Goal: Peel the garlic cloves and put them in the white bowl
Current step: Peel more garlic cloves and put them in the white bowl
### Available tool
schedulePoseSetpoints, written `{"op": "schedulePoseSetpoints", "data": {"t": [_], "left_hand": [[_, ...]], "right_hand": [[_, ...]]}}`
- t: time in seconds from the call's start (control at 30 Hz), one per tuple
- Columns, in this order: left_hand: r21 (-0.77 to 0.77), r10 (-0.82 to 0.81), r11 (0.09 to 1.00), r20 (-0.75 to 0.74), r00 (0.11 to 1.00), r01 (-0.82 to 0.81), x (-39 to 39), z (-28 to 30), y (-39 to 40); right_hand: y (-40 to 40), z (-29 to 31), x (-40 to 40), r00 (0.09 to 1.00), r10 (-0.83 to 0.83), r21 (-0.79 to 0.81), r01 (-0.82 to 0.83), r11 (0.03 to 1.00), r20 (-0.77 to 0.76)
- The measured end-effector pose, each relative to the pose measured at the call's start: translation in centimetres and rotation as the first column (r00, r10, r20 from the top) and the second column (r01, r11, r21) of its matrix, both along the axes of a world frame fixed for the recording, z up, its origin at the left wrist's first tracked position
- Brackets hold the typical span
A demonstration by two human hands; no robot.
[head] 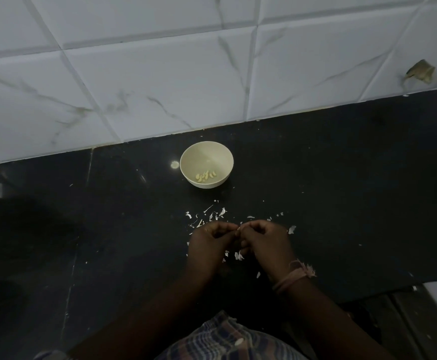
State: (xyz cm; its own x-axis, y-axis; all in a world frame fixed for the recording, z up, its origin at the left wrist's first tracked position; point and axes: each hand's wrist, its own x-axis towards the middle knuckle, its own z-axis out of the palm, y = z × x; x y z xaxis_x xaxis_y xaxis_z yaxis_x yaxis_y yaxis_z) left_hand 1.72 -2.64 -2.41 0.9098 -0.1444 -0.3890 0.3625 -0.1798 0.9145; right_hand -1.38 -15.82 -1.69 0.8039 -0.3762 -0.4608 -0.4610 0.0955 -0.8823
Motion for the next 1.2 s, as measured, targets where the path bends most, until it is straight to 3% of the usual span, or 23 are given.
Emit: {"op": "schedulePoseSetpoints", "data": {"t": [0.13, 0.27, 0.57, 0.8, 1.03, 1.2], "left_hand": [[0.073, 0.002, 0.997, 0.094, 0.996, -0.009, 0.1, 0.0, 0.7], [0.05, -0.017, 0.999, 0.152, 0.988, 0.01, 0.3, 0.3, 1.3], [-0.007, -0.077, 0.997, 0.223, 0.972, 0.08, 0.5, 1.6, 2.1], [0.195, -0.241, 0.963, 0.31, 0.92, 0.186, 1.3, 0.8, 3.7], [0.332, -0.37, 0.915, 0.463, 0.805, 0.23, 1.4, 1.6, 4.2], [0.39, -0.412, 0.893, 0.511, 0.754, 0.224, 1.8, 1.7, 4.3]], "right_hand": [[0.7, 0.0, 0.6, 0.997, -0.063, 0.204, 0.07, 0.976, -0.04], [0.8, 0.0, 1.1, 1.0, 0.01, 0.262, -0.002, 0.965, -0.03], [0.5, 1.0, 1.2, 0.979, 0.198, -0.11, -0.192, 0.975, 0.041], [0.0, 1.2, 0.9, 0.97, 0.239, 0.053, -0.241, 0.969, 0.047], [0.4, 2.0, 0.9, 0.951, 0.302, -0.04, -0.3, 0.953, 0.06], [0.9, 2.5, 1.1, 0.967, 0.251, -0.035, -0.25, 0.968, 0.043]]}}
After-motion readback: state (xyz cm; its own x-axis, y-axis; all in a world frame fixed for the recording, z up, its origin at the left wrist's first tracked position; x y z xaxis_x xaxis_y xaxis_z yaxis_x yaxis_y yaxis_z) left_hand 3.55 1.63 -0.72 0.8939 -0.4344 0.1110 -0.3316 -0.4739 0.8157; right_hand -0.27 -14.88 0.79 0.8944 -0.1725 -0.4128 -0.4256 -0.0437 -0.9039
